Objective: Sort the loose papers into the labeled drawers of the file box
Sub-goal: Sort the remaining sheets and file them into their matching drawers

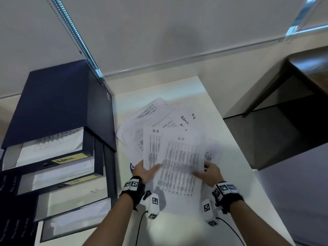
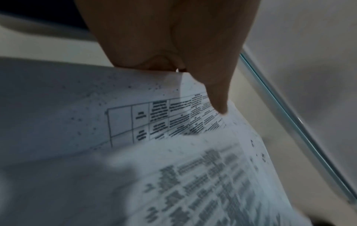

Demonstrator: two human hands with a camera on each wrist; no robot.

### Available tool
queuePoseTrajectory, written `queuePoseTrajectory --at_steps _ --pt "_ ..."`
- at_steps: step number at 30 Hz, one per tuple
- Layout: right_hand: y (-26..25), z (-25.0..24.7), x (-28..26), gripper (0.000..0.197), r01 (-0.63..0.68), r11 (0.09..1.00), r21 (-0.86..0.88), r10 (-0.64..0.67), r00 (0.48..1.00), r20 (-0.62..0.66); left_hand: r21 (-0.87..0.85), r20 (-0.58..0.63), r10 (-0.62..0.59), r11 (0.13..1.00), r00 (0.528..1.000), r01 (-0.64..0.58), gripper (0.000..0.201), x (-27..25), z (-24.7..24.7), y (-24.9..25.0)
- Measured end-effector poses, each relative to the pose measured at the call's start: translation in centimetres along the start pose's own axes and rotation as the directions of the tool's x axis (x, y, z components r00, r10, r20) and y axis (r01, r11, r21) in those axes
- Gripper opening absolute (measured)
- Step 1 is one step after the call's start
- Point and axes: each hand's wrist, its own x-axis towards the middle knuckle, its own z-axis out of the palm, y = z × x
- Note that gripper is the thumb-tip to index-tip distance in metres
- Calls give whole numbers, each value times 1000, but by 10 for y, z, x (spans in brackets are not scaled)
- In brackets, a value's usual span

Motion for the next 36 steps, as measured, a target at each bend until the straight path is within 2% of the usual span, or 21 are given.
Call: queuePoseTrajectory --at_steps 1,3,4,6,8,10,12,15,17,18,21,24,27,30,34,36 --pt "-6 8 -4 44 34 999 -32 -33 999 38 72 5 16 997 1000 -16 83 -4 3 4" --pt "-18 19 -10 48 87 996 -10 -87 995 55 146 -4 92 985 996 -91 58 -10 8 9" --pt "-25 21 -13 52 121 992 17 -122 992 30 135 0 142 981 990 -141 44 -13 7 12" --pt "-39 17 -13 62 191 979 76 -186 980 -67 36 19 217 975 976 -218 30 -22 -3 22" --pt "-60 8 -13 56 214 954 209 -187 972 -144 -85 12 303 950 953 -301 23 -32 -18 37" --pt "-87 -1 -18 44 253 914 317 -207 963 -172 -166 -26 403 901 915 -402 19 -44 -38 53" --pt "-112 -6 -28 35 320 886 336 -256 941 -223 -202 -51 469 860 882 -469 19 -52 -55 64" --pt "-126 0 -44 25 403 888 221 -340 900 -274 -207 -29 486 852 874 -481 38 -56 -72 63" --pt "-121 9 -52 27 420 901 106 -387 890 -241 -144 -41 472 869 881 -473 47 -54 -79 52" --pt "-117 14 -56 29 409 910 70 -388 898 -207 -112 -70 459 879 886 -464 46 -53 -81 45" --pt "-115 26 -70 30 332 943 34 -324 936 -138 -45 -129 436 895 891 -445 24 -59 -87 31" --pt "-132 32 -84 23 349 936 44 -342 932 -117 -81 -167 467 871 868 -484 18 -76 -99 29" --pt "-167 35 -96 25 434 897 89 -426 900 -93 -154 -243 482 837 842 -524 32 -99 -127 39" --pt "-208 50 -119 41 516 846 137 -517 855 -28 -296 -305 459 787 835 -541 39 -123 -173 42" --pt "-243 83 -151 81 555 797 240 -597 785 167 -226 -350 426 826 834 -517 40 -150 -241 22" --pt "-252 104 -165 81 535 806 252 -588 769 251 -177 -328 399 864 856 -471 48 -159 -270 1"
